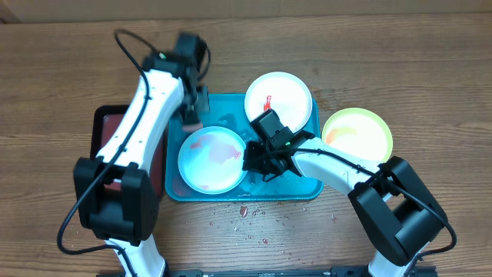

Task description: Clean dirty plates on tray and stack at the side

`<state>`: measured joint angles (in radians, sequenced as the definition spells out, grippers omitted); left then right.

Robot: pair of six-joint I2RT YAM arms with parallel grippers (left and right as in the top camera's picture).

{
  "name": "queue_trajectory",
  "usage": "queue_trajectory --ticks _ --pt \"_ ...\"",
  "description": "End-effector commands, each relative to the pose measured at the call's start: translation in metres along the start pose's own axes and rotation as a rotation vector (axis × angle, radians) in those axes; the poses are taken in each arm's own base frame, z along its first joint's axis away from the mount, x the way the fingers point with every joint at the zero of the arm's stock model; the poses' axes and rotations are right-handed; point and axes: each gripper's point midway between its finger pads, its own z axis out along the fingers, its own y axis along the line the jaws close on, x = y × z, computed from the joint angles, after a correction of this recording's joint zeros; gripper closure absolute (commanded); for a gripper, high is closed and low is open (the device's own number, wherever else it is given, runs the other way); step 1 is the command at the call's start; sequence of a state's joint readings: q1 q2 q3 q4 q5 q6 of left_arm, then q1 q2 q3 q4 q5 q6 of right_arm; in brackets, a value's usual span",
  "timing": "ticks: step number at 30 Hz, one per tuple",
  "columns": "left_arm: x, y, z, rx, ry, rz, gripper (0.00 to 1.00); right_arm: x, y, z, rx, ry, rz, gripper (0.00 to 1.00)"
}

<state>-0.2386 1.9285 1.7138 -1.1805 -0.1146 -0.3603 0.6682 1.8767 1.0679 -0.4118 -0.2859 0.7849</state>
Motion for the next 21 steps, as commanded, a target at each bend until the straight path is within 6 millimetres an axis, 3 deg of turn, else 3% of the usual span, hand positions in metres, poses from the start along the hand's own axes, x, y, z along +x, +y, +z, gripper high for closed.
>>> queue_trajectory --ticks 1,4,10,16,21 --pt "-0.016 -0.017 -0.028 0.098 -0.051 -0.002 0.96 -0.005 0.015 -0.014 -0.034 -0.013 -0.034 0.96" --pt "-0.013 -0.019 -0.027 0.104 -0.038 0.001 0.96 -0.011 0.018 -0.033 -0.002 -0.056 -0.073 0.96" --pt "0.002 -0.015 -0.016 0.081 0.020 0.006 0.96 -0.024 0.005 -0.091 0.191 -0.247 -0.123 0.96" --pt "0.013 -0.012 0.001 0.068 0.058 0.006 0.96 -0.020 -0.007 -0.145 0.373 -0.440 -0.193 0.96" --pt "0.025 -0.015 0.018 0.084 0.090 0.010 0.96 -0.018 -0.013 -0.172 0.512 -0.571 -0.260 0.96"
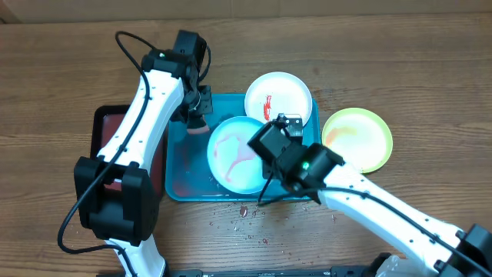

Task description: Clean dirty plates on tray and stack at the side

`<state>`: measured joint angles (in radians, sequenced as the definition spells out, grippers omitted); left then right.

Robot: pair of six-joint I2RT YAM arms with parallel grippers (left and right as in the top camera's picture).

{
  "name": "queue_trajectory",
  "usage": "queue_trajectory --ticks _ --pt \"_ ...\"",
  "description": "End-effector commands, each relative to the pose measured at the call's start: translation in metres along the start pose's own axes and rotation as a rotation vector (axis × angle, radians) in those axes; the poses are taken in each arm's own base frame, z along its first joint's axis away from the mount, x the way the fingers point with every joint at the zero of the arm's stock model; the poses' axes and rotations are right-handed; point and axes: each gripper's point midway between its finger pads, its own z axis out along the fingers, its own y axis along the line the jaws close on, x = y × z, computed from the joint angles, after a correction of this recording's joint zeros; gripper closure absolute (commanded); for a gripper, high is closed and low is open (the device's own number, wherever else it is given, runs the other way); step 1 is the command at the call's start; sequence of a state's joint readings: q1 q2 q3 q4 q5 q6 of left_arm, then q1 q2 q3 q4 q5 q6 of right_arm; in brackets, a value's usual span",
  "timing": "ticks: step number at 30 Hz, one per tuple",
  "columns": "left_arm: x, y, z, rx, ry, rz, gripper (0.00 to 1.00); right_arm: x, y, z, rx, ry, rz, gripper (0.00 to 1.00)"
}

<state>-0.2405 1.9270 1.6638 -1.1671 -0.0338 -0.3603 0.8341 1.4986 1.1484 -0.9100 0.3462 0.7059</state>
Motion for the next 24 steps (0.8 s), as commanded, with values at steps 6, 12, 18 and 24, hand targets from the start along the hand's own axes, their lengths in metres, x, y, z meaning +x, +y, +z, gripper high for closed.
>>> queue_trajectory --ticks 6,12,18,24 --pt "0.025 0.001 0.026 0.008 0.078 0.006 0.96 -0.035 -0.026 -0.035 0.244 -0.287 -0.082 0.96" --pt "0.031 0.002 0.032 0.002 0.093 0.006 0.96 -0.056 -0.035 -0.063 0.344 -0.402 -0.109 0.96" --pt "0.029 0.002 0.032 0.004 0.088 0.006 0.96 -0.077 -0.043 -0.090 0.408 -0.485 -0.101 0.96" --pt "0.029 0.002 0.032 0.005 0.087 0.006 0.96 -0.086 -0.052 -0.104 0.467 -0.538 -0.106 0.96"
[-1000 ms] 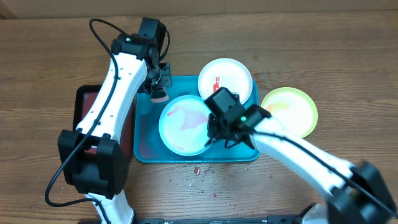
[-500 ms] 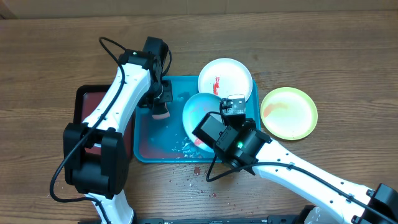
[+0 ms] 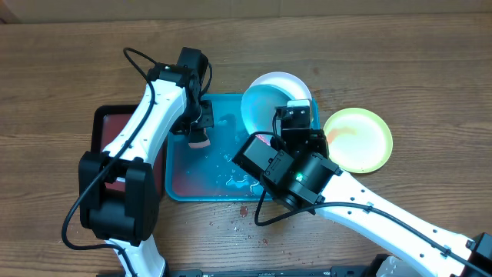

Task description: Clean dirty plates on tray and stack at the side

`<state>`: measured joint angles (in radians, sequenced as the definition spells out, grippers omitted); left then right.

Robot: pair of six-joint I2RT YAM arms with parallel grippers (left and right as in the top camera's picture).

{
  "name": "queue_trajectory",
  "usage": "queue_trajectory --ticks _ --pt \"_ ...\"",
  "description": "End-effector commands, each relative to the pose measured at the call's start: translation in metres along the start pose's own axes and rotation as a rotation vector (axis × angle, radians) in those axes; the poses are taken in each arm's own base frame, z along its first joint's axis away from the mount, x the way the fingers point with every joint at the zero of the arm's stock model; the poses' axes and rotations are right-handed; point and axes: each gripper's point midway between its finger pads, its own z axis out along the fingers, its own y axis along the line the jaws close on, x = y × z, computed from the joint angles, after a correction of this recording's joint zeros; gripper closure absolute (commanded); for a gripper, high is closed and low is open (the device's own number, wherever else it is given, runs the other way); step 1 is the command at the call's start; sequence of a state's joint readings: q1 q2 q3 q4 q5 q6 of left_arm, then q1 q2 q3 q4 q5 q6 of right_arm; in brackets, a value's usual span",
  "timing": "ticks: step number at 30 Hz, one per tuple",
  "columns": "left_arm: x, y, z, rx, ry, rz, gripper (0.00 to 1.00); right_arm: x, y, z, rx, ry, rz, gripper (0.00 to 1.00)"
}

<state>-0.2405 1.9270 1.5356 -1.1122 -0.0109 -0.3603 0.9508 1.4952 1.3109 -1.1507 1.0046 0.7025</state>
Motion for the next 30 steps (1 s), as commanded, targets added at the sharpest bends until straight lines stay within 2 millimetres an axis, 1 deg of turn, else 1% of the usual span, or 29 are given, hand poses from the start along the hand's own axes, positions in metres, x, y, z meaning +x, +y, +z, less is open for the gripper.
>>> queue_trajectory --ticks 1,7,12,16,24,27,30 --pt "0.004 -0.002 0.002 0.009 0.011 0.005 0.96 -0.024 -0.018 -0.011 0.056 -0.094 0.040 0.96" --pt "0.003 -0.002 0.002 0.009 0.010 0.005 0.96 -0.034 -0.035 -0.015 0.138 -0.160 0.023 0.96" --pt "0.003 -0.002 0.002 0.009 0.010 0.005 0.96 -0.044 -0.041 -0.025 0.187 -0.237 0.010 0.96" --pt "0.004 -0.002 0.002 0.009 0.010 0.005 0.96 -0.051 -0.040 -0.039 0.205 -0.308 -0.008 0.96" --pt "0.004 -0.002 0.002 0.009 0.010 0.005 0.96 -0.063 -0.035 -0.073 0.232 -0.463 -0.055 0.96" --pt "0.004 -0.002 0.002 0.009 0.011 0.005 0.96 -0.063 -0.032 -0.079 0.226 -0.482 -0.060 0.96" --pt "0.004 -0.002 0.002 0.008 0.012 0.005 0.96 -0.063 -0.032 -0.079 0.224 -0.483 -0.061 0.96"
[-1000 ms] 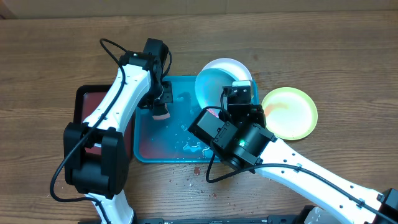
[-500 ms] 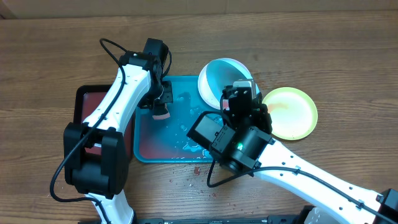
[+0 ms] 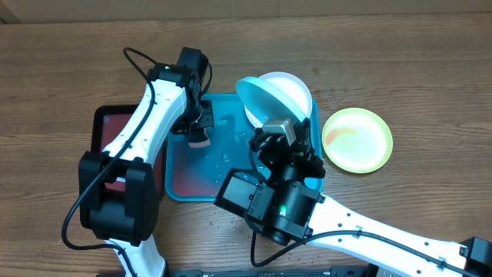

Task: Clean dirty plates on tray and stack at the side
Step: 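Carry the white plate right and stack it on the yellow plate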

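Note:
A light blue plate (image 3: 257, 94) is held up, steeply tilted, above the back right corner of the teal tray (image 3: 188, 173). My right gripper (image 3: 278, 128) is shut on its near rim. Half hidden behind it is a white plate (image 3: 296, 86); its red smear is out of sight. A green plate (image 3: 357, 140) with a faint orange stain lies on the table to the right of the tray. Over the tray's back left part, my left gripper (image 3: 198, 123) is shut on a pinkish sponge (image 3: 200, 138). The tray floor shows wet drops and a reddish tint.
A dark red tray (image 3: 104, 127) lies left of the teal tray, partly under the left arm. The raised right arm (image 3: 269, 204) covers the tray's front right corner and the table in front of it. A few crumbs (image 3: 211, 224) lie near the front edge.
The right arm has risen closer to the camera, and the light blue plate stands more steeply tilted over the white plate. The left gripper and sponge have not moved.
First the light blue plate lay flat in the tray, my right gripper at its right rim, the sponge at the tray's back left. Then the plate was lifted over the tray's middle, then over the white plate, and now it hangs there steeply tilted.

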`<state>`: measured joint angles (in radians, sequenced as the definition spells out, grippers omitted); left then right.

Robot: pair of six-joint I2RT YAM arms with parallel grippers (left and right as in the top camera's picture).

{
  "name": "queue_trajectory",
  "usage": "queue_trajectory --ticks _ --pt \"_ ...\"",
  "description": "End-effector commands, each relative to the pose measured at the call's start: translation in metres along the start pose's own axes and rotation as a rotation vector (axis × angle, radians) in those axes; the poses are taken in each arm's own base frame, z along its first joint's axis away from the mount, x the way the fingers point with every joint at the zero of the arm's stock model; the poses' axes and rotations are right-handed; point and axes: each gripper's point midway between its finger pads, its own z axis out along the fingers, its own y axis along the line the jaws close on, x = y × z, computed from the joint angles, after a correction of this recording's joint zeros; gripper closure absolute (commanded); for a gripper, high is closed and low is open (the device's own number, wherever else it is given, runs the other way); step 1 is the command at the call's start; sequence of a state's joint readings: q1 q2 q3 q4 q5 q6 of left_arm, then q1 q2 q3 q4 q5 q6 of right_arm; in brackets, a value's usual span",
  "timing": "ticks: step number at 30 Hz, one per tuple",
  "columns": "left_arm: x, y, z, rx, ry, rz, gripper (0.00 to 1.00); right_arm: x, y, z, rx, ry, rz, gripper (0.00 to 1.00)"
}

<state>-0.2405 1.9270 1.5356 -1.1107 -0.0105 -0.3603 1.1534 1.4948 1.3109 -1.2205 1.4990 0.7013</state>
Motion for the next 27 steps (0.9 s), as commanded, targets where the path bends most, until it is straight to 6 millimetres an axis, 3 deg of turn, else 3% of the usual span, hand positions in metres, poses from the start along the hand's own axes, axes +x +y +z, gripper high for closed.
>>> queue_trajectory --ticks 1,8,11,19,23,27 --pt "0.005 -0.002 0.002 0.007 0.015 0.005 0.96 -0.019 -0.020 -0.003 0.041 -0.050 0.069 0.96" --pt "0.005 -0.002 0.002 0.007 0.016 0.005 0.96 -0.018 -0.019 -0.003 0.034 -0.043 0.063 0.96" --pt "0.005 -0.002 0.002 0.007 0.016 0.005 0.96 -0.010 -0.010 -0.002 -0.016 0.004 0.064 0.96" --pt "0.005 -0.002 0.002 0.006 0.015 0.005 0.96 0.054 0.042 -0.001 -0.317 0.422 0.144 0.96" --pt "0.005 -0.002 0.002 0.007 0.016 0.005 0.96 0.082 0.051 0.009 -0.377 0.623 0.193 0.96" --pt "0.006 -0.002 0.002 0.006 0.018 0.005 0.96 0.102 0.045 0.029 -0.376 0.779 0.279 0.96"
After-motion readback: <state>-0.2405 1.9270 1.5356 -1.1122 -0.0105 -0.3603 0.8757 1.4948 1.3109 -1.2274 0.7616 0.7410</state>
